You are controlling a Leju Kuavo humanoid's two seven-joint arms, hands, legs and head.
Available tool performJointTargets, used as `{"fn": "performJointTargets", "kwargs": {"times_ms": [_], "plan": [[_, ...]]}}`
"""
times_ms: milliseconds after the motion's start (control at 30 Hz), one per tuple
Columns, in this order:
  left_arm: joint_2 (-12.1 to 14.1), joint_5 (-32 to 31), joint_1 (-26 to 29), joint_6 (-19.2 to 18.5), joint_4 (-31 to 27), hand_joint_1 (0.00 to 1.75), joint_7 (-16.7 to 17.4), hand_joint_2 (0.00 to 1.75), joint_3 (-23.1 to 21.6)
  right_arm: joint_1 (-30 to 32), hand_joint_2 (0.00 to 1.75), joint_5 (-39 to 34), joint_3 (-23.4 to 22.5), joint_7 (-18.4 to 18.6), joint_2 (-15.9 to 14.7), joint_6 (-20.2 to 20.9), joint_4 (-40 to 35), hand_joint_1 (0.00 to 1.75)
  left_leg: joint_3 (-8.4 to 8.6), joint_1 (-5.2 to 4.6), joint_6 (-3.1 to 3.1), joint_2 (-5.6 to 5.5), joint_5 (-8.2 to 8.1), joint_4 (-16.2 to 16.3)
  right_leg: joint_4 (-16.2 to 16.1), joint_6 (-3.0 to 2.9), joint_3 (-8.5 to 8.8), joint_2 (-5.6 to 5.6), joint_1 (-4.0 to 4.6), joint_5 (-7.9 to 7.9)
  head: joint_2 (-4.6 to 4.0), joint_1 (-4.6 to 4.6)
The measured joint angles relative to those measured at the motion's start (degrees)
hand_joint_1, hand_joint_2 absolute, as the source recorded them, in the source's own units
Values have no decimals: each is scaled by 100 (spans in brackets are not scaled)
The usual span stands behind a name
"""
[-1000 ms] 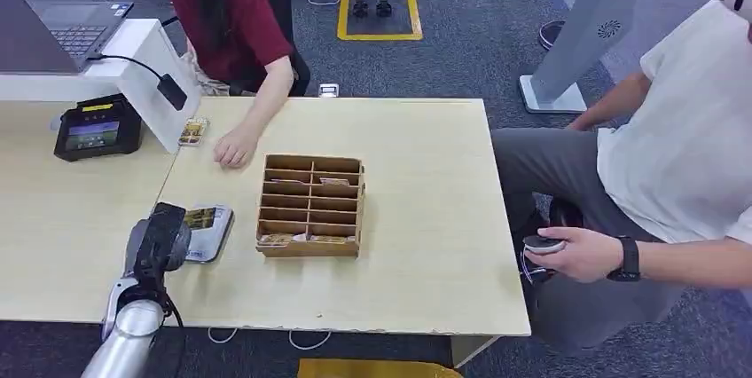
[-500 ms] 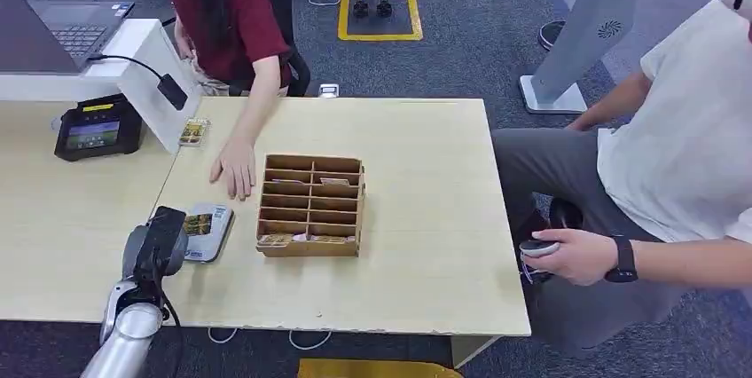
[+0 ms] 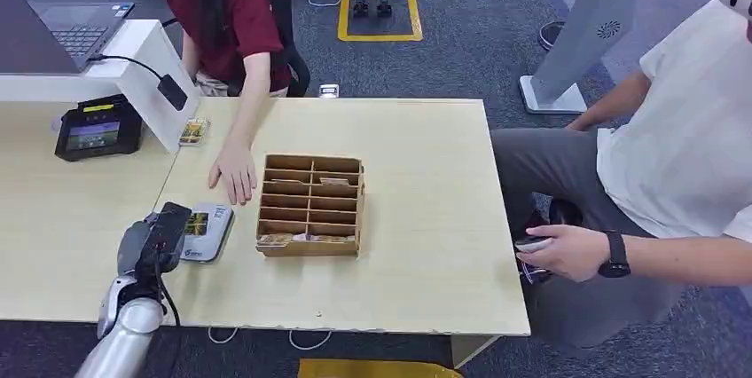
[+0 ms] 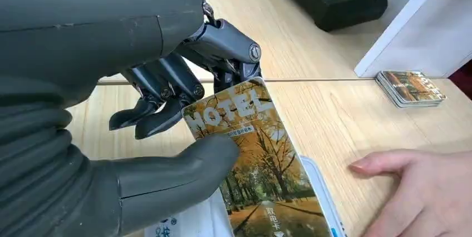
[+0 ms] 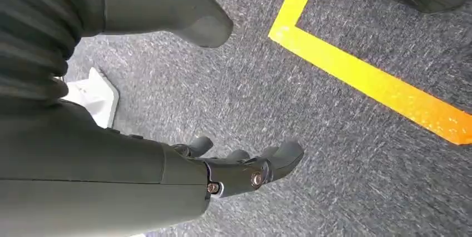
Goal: Pass the card to the sensor for recognition and then transmit it.
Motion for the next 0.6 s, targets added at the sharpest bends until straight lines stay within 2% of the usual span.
{"fn": "performJointTargets", "kwargs": {"times_ms": [600], "plan": [[0, -164, -37, 2, 57, 175, 54, 175, 0, -48, 175, 59, 35, 0, 2, 0, -2, 0, 1, 0, -8, 0, 5, 0, 5, -7, -1, 0, 0, 4, -2, 0]]}}
